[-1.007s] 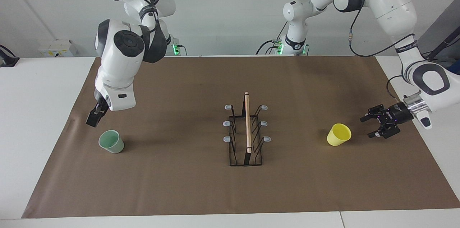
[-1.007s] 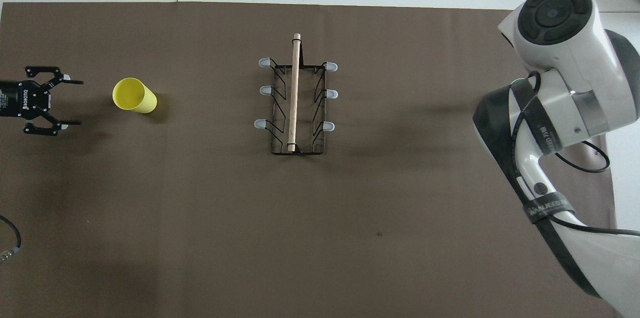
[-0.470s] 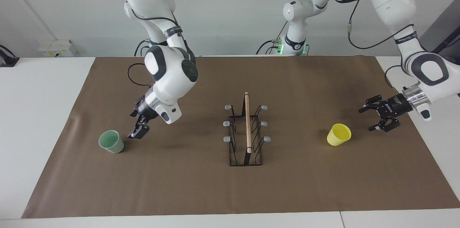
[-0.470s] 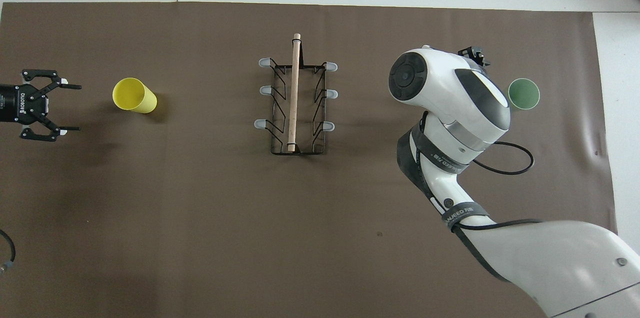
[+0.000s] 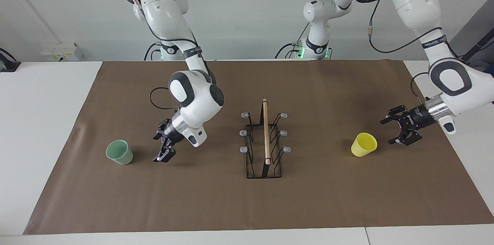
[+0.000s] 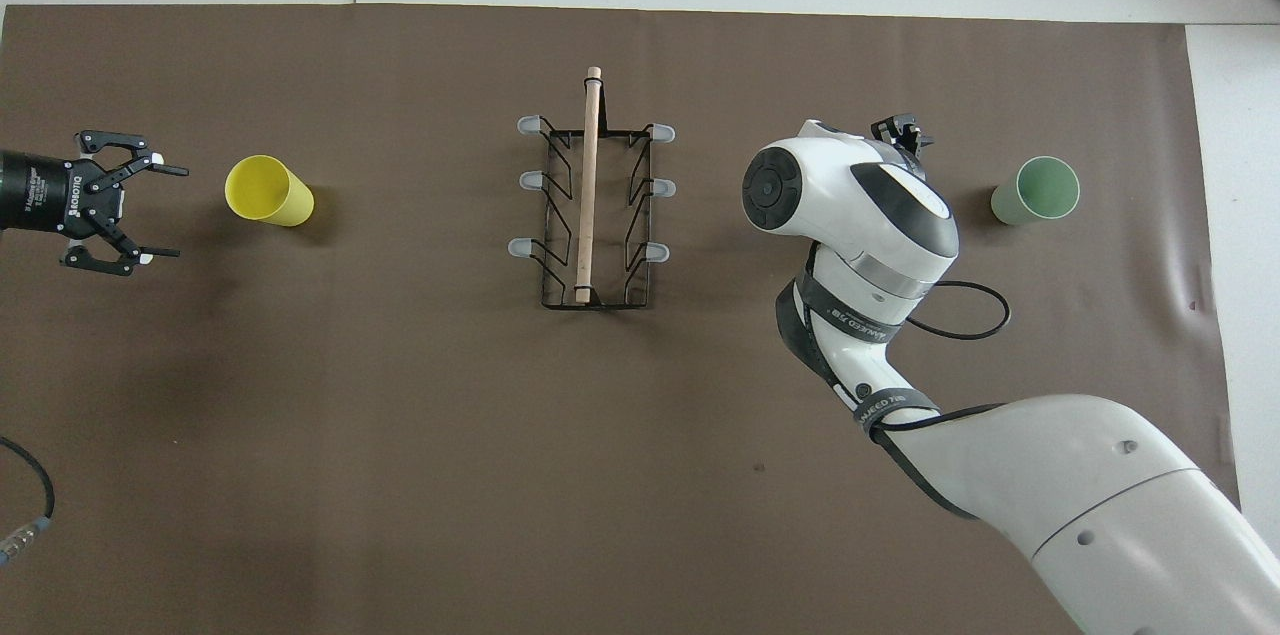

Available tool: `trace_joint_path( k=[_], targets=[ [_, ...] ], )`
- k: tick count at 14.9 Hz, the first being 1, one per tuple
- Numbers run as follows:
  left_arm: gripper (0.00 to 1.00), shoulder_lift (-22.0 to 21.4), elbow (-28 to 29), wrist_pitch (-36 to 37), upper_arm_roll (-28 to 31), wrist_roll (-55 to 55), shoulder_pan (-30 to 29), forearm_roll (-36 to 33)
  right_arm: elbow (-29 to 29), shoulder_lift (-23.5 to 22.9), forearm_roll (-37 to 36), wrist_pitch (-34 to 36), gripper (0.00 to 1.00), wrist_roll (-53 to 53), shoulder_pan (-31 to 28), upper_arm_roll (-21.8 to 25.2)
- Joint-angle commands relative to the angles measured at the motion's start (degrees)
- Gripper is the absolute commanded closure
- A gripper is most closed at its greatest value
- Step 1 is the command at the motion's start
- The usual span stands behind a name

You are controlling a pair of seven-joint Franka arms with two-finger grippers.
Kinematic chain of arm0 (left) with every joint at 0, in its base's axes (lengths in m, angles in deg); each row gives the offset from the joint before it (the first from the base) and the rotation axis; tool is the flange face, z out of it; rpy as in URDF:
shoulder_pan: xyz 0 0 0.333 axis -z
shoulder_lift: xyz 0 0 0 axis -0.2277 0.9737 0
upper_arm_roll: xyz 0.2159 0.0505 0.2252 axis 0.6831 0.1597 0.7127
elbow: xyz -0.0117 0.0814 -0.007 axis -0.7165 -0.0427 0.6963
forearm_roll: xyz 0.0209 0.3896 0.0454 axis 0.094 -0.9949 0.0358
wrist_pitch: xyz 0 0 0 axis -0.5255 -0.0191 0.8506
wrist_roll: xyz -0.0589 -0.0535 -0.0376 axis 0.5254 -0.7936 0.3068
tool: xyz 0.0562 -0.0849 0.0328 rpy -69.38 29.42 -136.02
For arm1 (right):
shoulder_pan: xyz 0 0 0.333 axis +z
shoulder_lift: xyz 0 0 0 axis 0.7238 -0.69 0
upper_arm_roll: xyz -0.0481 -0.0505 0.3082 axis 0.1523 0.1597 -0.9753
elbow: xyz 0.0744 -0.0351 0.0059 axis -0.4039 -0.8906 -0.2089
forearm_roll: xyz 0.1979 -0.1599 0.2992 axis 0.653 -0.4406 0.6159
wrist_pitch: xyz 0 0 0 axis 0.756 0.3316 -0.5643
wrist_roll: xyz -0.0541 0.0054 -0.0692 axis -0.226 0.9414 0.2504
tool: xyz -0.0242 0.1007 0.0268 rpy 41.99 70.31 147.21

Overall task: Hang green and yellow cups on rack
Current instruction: 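Open the left gripper while the right gripper moves toward the green cup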

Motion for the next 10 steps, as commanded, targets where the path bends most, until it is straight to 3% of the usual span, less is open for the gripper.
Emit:
trace_joint_path(
  k=[1, 5, 10],
  targets=[
    [0.00, -2.45, 2.89, -1.70, 0.30, -0.74, -1.08, 3.33, -3.48, 0.75, -2.72, -2.51, 0.00, 2.76, -2.31, -0.32],
    [0.00, -2.71, 3.42, -1.87, 0.38, -0.65, -1.08, 3.61, -9.10, 1.80, -8.23, -6.90, 0.00, 4.69, -6.00, -0.32],
    [0.00, -3.58, 5.43, -2.04, 0.38, 0.58, -2.56, 4.22, -11.48, 2.16, -16.23, -10.50, 0.00, 4.69, -8.64, -0.32]
  ],
)
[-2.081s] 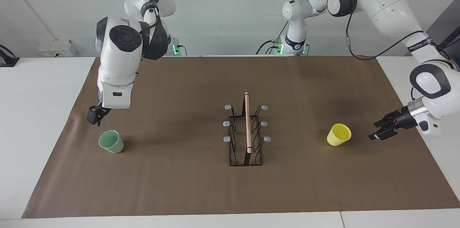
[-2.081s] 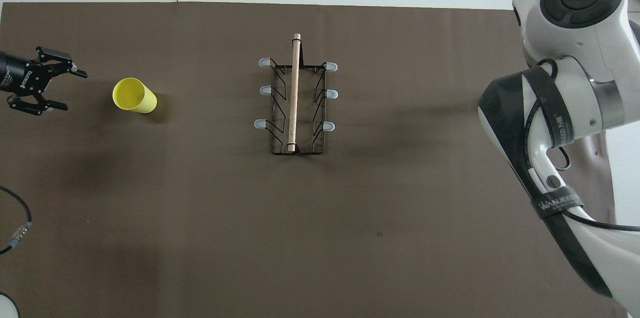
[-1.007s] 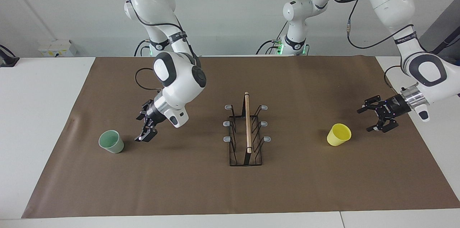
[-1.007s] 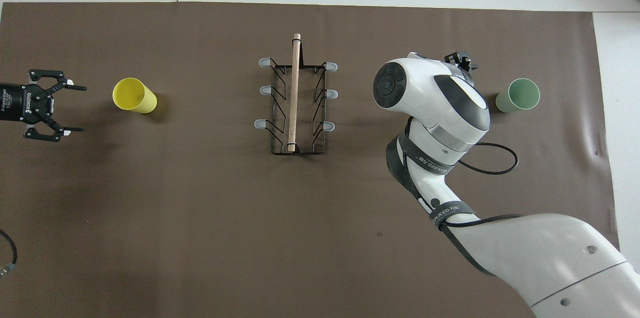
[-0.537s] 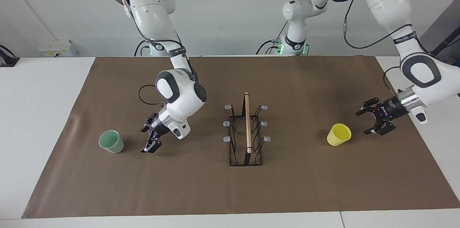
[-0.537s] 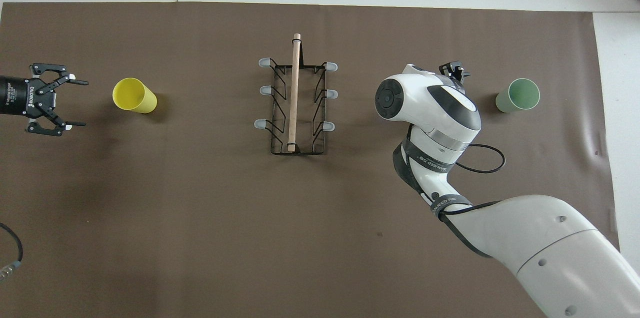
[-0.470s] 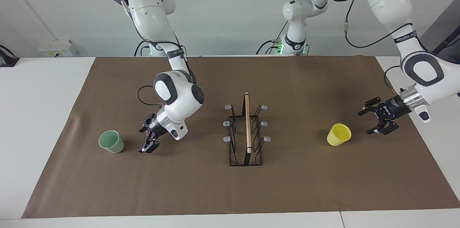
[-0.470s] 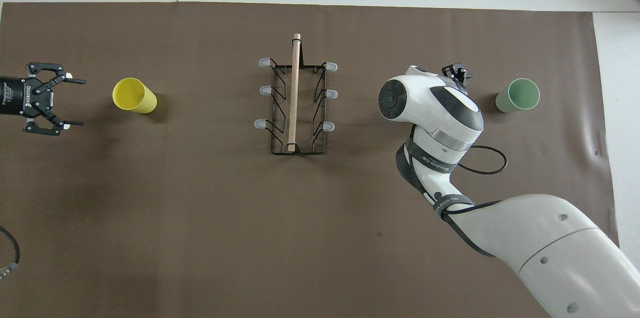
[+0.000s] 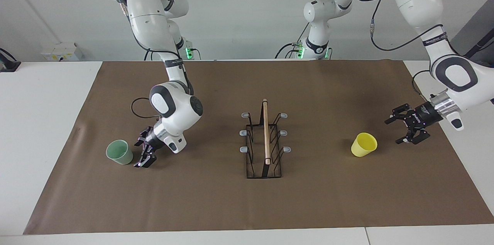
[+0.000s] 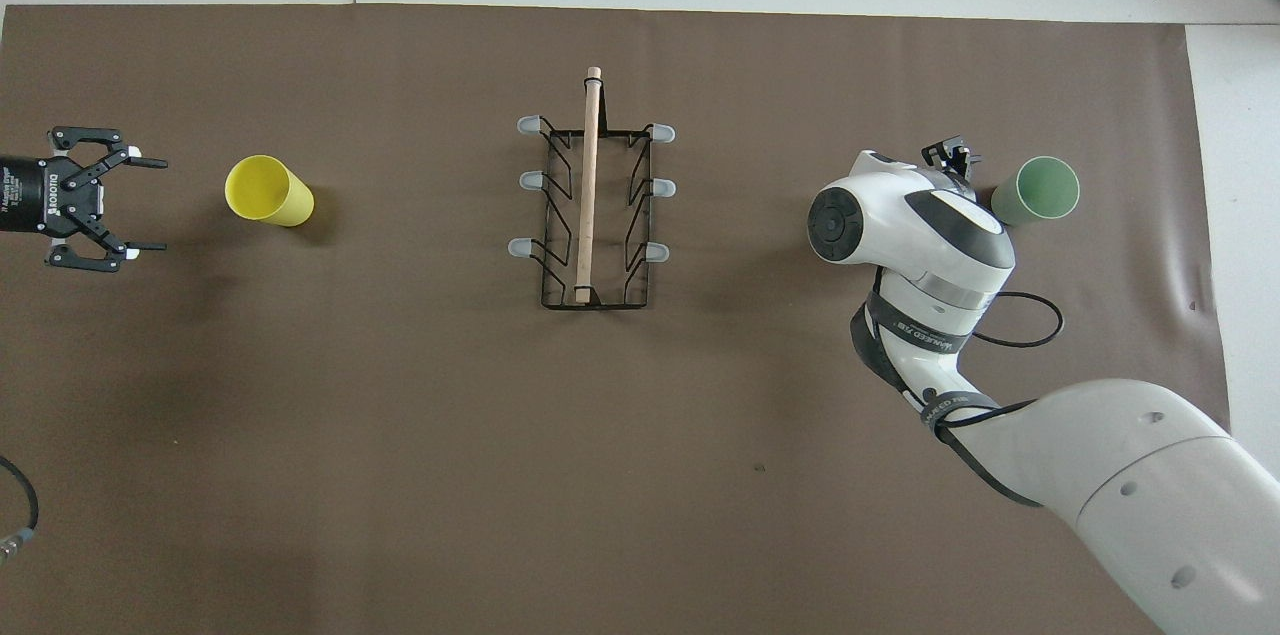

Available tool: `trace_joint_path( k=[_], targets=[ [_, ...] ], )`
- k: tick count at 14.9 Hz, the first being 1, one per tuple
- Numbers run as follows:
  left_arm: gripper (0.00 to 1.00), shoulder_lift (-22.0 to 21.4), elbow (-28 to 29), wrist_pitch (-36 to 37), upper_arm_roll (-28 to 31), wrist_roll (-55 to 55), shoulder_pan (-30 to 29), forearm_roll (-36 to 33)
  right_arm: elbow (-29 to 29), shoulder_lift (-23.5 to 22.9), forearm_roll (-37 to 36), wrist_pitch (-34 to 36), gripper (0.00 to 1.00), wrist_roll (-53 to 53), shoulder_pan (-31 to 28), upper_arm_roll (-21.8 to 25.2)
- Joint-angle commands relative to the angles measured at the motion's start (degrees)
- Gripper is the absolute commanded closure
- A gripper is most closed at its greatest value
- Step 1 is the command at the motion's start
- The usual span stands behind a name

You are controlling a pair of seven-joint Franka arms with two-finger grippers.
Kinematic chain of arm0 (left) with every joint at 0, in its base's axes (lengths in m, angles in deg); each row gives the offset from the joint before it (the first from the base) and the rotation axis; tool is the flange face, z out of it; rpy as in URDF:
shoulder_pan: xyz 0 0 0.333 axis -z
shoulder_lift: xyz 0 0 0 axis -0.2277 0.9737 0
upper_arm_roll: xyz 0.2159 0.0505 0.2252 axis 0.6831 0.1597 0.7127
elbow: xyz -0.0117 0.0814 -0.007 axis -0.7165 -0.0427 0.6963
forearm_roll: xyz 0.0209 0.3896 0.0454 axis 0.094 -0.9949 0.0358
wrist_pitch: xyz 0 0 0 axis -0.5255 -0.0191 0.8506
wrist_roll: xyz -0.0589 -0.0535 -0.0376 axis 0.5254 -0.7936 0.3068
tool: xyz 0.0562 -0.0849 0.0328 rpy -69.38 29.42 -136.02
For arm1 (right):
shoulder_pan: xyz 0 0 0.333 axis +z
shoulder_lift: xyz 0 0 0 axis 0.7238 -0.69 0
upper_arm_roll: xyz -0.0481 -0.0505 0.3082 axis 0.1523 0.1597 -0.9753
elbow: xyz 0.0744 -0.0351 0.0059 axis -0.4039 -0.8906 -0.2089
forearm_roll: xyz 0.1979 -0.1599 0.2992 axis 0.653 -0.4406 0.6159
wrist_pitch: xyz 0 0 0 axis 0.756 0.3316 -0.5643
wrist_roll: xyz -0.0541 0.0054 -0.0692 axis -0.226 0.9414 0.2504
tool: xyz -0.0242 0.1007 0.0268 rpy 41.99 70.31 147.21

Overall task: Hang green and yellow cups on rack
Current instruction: 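Open the left gripper while the right gripper moves toward the green cup, then grasp the yellow cup with the left gripper while the right gripper grasps the green cup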

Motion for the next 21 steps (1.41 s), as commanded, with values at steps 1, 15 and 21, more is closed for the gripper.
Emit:
trace_joint_path(
  k=[1, 15, 21],
  targets=[
    [0.00, -2.93, 4.45, -1.17, 0.05, 0.51, -2.48, 3.20, -3.97, 2.26, -5.39, -3.33, 0.00, 1.18, -1.90, -0.47],
    [0.00, -0.73, 15.69, -3.18, -0.83, 8.15, -4.51, 26.07, -9.85, 3.93, -15.67, -5.01, 0.00, 6.27, -5.51, -0.47],
    [0.00, -0.91, 17.27, -5.20, -0.74, 8.15, -1.43, 29.49, -13.63, 4.72, -26.56, -7.47, 0.00, 14.34, -9.19, -0.38]
  ],
)
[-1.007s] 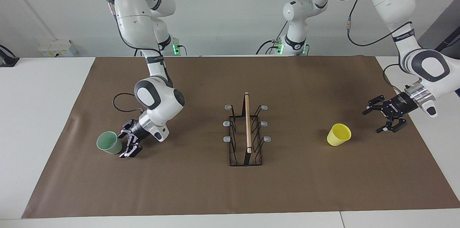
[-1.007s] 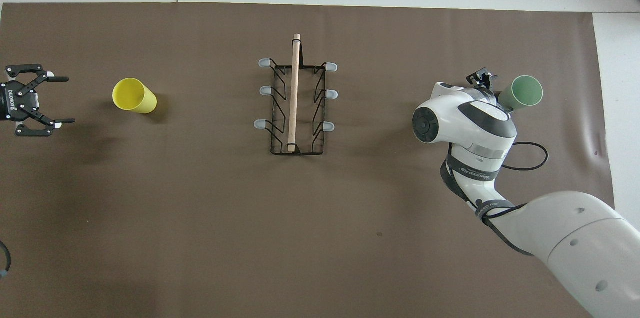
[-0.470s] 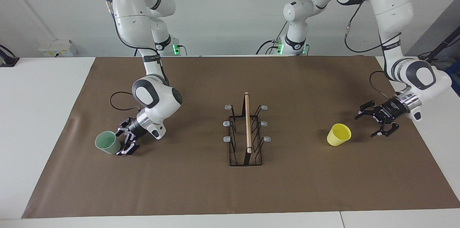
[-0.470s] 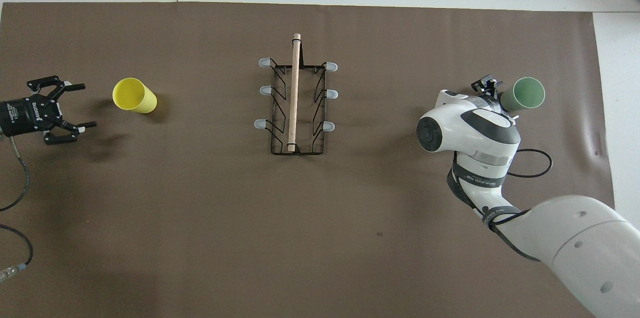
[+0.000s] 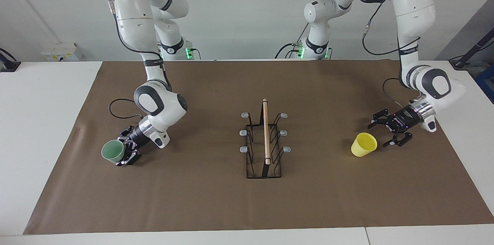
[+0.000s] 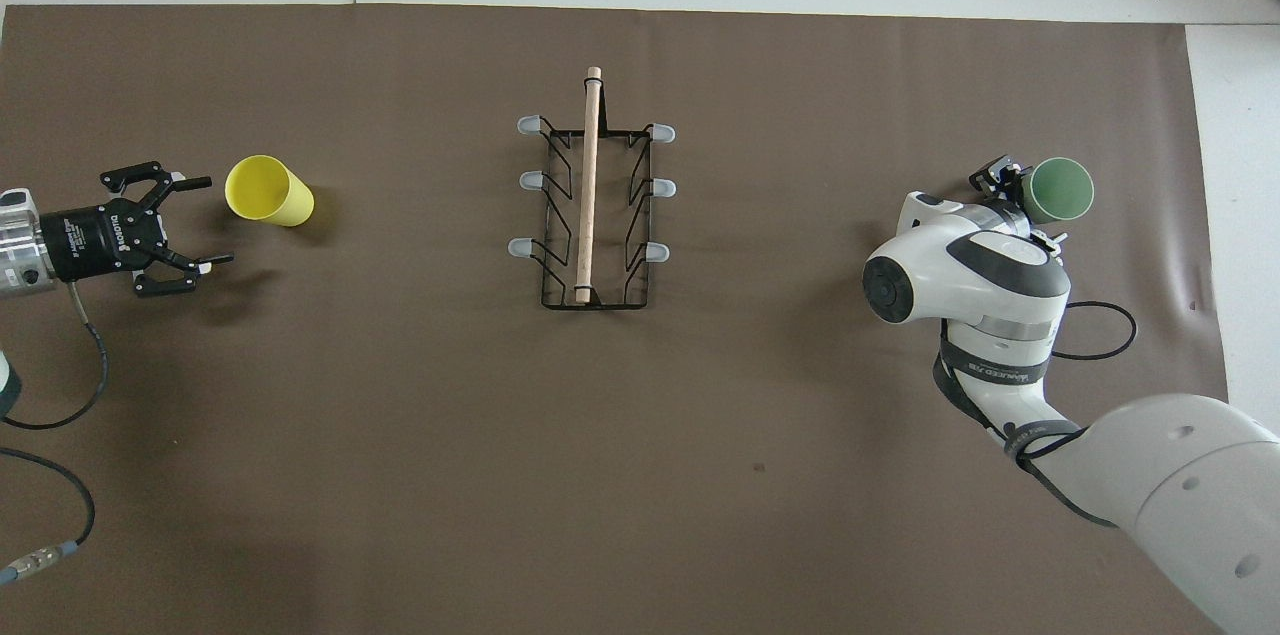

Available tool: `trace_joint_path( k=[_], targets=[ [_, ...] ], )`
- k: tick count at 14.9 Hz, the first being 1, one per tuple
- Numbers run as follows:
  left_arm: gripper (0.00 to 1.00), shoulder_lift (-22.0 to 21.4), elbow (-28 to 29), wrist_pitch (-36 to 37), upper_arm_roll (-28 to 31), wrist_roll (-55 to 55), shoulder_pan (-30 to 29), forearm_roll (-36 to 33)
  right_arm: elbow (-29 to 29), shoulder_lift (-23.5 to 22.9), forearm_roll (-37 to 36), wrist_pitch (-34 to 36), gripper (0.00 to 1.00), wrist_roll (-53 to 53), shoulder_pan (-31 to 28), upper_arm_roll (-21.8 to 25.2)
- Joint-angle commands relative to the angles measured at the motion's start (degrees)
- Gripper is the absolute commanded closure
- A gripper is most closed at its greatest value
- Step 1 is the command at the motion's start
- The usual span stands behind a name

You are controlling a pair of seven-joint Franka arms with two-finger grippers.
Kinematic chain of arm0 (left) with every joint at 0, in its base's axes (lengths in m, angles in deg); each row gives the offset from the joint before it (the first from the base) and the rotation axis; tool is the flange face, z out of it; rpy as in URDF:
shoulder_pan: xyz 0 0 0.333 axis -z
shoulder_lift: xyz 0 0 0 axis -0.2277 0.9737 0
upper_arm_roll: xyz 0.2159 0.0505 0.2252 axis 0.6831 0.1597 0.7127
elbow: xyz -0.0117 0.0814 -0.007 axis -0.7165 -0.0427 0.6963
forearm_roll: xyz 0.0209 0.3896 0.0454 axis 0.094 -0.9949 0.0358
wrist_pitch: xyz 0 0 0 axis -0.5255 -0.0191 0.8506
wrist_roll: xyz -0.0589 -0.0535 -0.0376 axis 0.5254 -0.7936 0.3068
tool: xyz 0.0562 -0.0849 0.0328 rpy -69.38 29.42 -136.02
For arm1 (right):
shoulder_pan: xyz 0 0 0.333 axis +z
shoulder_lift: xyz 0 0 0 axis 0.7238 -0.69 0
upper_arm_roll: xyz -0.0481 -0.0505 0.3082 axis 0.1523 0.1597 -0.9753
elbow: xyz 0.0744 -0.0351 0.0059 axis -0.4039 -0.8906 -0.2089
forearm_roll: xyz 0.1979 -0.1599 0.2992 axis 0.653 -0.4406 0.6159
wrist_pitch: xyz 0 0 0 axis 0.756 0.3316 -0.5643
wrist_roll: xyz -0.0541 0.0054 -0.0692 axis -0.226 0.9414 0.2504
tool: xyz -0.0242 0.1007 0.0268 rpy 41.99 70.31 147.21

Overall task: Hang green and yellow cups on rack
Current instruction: 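Grasp the yellow cup with the left gripper while the right gripper grasps the green cup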

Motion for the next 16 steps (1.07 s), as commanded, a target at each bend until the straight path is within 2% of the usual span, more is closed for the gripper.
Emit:
trace_joint_path(
  k=[1, 2, 3, 6, 12, 15, 16],
  targets=[
    [0.00, -2.10, 3.83, -3.37, 0.57, 0.73, 1.11, 2.82, -3.91, 2.26, -7.29, -2.59, 0.00, 5.62, -2.73, -0.54],
    [0.00, -2.10, 3.75, -4.34, 0.48, 0.65, 1.98, 2.99, -3.92, 2.26, -8.70, -3.29, 0.43, 5.72, -3.43, -0.45],
    [0.00, -2.02, 3.92, -4.70, 0.48, 0.73, 2.17, 3.69, -4.09, 2.26, -9.15, -3.56, 0.99, 5.89, -3.62, -0.54],
    [0.00, -2.10, 4.97, -6.10, 0.48, 0.65, 3.57, 7.12, -4.09, 2.26, -10.64, -3.65, 1.00, 5.89, -3.70, -0.54],
    [0.00, -2.10, 5.42, -8.21, 0.48, 0.47, 4.98, 9.49, -1.90, 2.26, -9.96, -2.68, 1.00, 3.35, -2.30, -0.62],
    [0.00, -2.01, 6.11, -10.58, 0.48, 0.47, 6.65, 11.07, -0.85, 4.36, -2.60, -3.82, 1.00, -0.24, -2.12, -1.50],
    [0.00, -2.10, 6.90, -11.28, 0.48, 0.64, 7.52, 12.30, 0.29, 4.63, 0.83, -4.00, 1.00, -3.74, -2.21, -3.07]
  ],
)
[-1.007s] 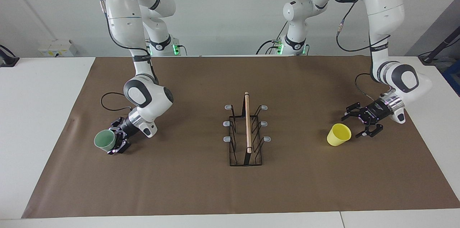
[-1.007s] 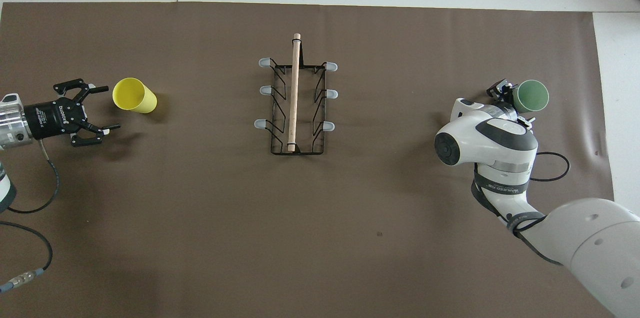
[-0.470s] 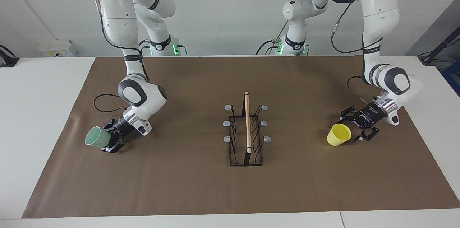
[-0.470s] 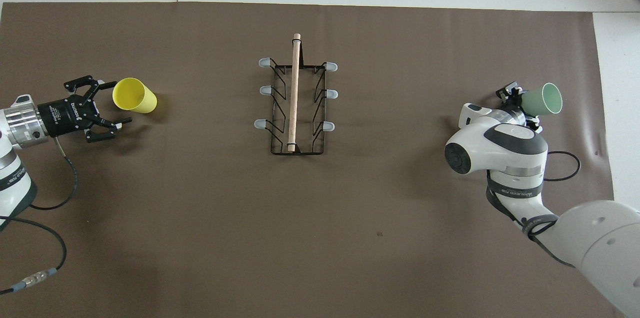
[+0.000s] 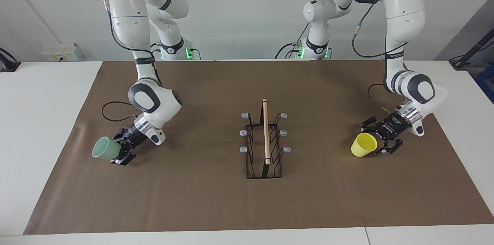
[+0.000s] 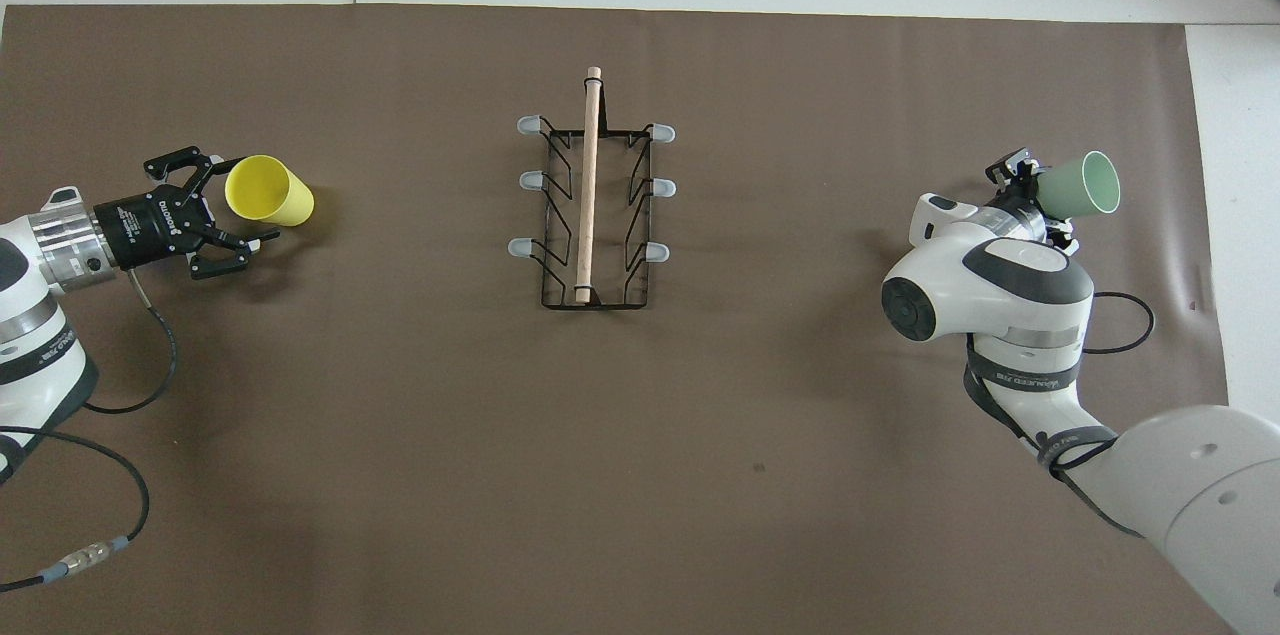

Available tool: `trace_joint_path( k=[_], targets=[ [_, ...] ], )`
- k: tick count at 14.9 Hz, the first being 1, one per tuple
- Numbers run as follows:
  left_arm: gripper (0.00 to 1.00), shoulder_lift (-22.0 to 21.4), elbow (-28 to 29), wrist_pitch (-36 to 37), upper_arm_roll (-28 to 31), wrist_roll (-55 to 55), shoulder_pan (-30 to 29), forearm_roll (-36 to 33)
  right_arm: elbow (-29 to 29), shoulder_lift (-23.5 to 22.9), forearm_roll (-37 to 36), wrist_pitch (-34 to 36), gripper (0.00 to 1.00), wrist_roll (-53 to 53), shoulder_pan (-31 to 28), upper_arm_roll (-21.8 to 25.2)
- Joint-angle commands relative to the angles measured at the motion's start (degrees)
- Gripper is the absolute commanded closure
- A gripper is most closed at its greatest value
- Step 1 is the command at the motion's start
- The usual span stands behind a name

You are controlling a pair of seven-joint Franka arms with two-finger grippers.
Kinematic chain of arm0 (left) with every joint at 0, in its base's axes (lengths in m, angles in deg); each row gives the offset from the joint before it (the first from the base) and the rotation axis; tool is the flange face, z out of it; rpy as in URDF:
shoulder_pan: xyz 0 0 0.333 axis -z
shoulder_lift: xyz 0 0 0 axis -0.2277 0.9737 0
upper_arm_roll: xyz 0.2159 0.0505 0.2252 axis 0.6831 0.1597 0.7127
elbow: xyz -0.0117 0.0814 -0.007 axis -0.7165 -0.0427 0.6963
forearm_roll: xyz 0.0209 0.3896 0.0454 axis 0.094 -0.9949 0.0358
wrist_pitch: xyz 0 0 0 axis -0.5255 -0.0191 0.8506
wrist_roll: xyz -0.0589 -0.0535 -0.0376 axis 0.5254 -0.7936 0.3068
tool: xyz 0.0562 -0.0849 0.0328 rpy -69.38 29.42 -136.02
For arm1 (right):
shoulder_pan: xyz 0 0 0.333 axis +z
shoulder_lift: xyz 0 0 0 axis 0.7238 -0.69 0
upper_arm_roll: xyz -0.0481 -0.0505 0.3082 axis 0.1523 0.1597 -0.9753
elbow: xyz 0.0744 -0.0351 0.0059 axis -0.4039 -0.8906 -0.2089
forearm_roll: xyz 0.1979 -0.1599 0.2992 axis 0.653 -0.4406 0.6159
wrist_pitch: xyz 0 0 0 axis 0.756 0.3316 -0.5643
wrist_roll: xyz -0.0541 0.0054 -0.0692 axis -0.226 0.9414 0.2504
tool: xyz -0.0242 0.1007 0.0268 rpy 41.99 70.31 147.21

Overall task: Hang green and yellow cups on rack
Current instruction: 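Grasp the yellow cup with the left gripper while the right gripper grasps the green cup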

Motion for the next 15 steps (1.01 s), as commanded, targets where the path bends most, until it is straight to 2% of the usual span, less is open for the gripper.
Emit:
trace_joint_path(
  k=[1, 7, 8, 9, 10, 11, 13, 15],
  targets=[
    [0.00, -2.07, 3.87, -3.37, 0.49, 0.65, 2.49, 3.45, 2.03, 2.72, 9.11, -1.25, 1.00, -9.52, -0.67, -2.41],
    [0.00, -1.98, 3.96, -5.65, 0.49, 0.56, 4.15, 5.12, 2.31, 11.68, 39.15, 0.07, 1.00, -18.16, 0.73, -4.96],
    [0.05, -1.89, 3.96, -5.83, 0.49, 0.56, 4.16, 5.38, 2.40, 12.91, 45.13, 0.68, 1.00, -18.78, 0.73, -5.57],
    [0.19, -1.89, 4.05, -6.18, 0.49, 0.30, 4.24, 5.47, 2.40, 13.97, 50.50, 0.86, 1.00, -19.14, 0.73, -5.93],
    [0.85, -2.06, 4.22, -6.44, 0.49, 0.38, 4.25, 5.73, 2.48, 14.68, 54.99, 0.86, 1.00, -19.23, 0.91, -6.28],
    [1.00, -2.41, 4.31, -6.62, 0.49, 0.82, 4.33, 5.74, 2.57, 15.21, 59.12, 0.86, 1.00, -19.14, 0.91, -6.72],
    [1.00, -3.91, 3.79, -9.94, 0.83, 0.65, 7.13, 5.65, 2.92, 16.09, 68.95, 0.95, 1.00, -19.14, 0.82, -7.07],
    [1.00, -5.05, 2.82, -12.86, 1.01, 0.12, 9.68, 4.34, 3.01, 17.41, 82.65, 0.86, 1.00, -19.23, 0.99, -7.16]
  ],
)
